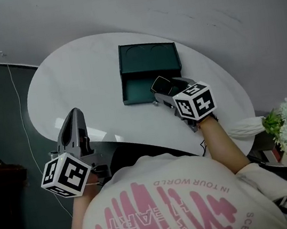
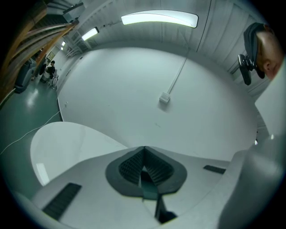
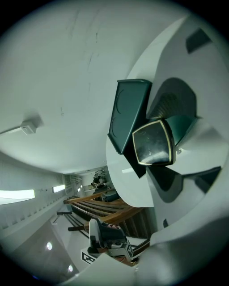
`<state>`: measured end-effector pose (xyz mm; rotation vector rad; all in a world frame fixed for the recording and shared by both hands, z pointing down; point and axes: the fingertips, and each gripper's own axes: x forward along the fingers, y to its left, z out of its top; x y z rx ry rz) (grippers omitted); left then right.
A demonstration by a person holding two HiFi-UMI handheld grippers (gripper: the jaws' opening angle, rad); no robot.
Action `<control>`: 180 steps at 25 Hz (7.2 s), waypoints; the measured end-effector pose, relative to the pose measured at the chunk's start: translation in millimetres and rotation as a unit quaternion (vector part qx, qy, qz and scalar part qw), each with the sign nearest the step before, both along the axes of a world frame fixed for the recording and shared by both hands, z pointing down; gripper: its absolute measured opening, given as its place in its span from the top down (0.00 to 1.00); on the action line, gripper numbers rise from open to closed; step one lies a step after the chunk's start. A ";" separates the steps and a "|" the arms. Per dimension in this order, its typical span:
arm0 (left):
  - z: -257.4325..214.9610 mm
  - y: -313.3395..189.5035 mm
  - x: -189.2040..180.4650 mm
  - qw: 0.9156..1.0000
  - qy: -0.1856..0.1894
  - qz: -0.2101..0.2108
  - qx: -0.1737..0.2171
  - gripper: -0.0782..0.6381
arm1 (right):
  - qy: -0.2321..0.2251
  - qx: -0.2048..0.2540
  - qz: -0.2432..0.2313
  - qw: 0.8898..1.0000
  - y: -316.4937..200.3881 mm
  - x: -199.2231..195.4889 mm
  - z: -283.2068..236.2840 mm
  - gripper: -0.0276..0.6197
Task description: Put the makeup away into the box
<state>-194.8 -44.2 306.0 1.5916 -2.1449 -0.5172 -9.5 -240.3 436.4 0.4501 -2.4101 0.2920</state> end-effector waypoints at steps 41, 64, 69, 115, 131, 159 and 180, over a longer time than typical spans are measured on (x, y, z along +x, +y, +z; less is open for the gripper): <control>68.0 -52.1 -124.9 0.993 0.070 0.041 -0.081 0.89 | 0.172 -0.084 -0.061 0.980 3.6 -90.6 80.4 0.45; 62.7 -40.8 -124.2 0.995 0.072 0.014 -0.070 0.89 | 0.232 -0.123 -0.084 0.961 8.2 -88.2 88.3 0.48; 61.9 -37.8 -123.4 0.995 0.075 0.008 -0.068 0.89 | 0.240 -0.124 -0.083 0.959 7.6 -87.9 89.3 0.48; 34.7 -55.4 -6.6 0.993 0.032 0.089 -0.077 0.89 | -0.010 -0.023 0.204 0.979 -93.7 119.0 1.0 0.47; 36.0 -33.3 25.5 0.995 0.032 0.059 -0.075 0.89 | 0.088 -0.036 0.191 0.977 -81.0 165.8 88.3 0.44; 35.6 -2.1 20.4 0.997 0.040 0.032 -0.063 0.89 | 0.108 -0.044 0.235 0.965 -80.3 164.4 86.3 0.59; 16.7 -118.7 -25.1 0.981 0.050 0.187 -0.032 0.89 | 0.076 -0.060 0.344 0.934 -67.3 145.6 37.7 0.59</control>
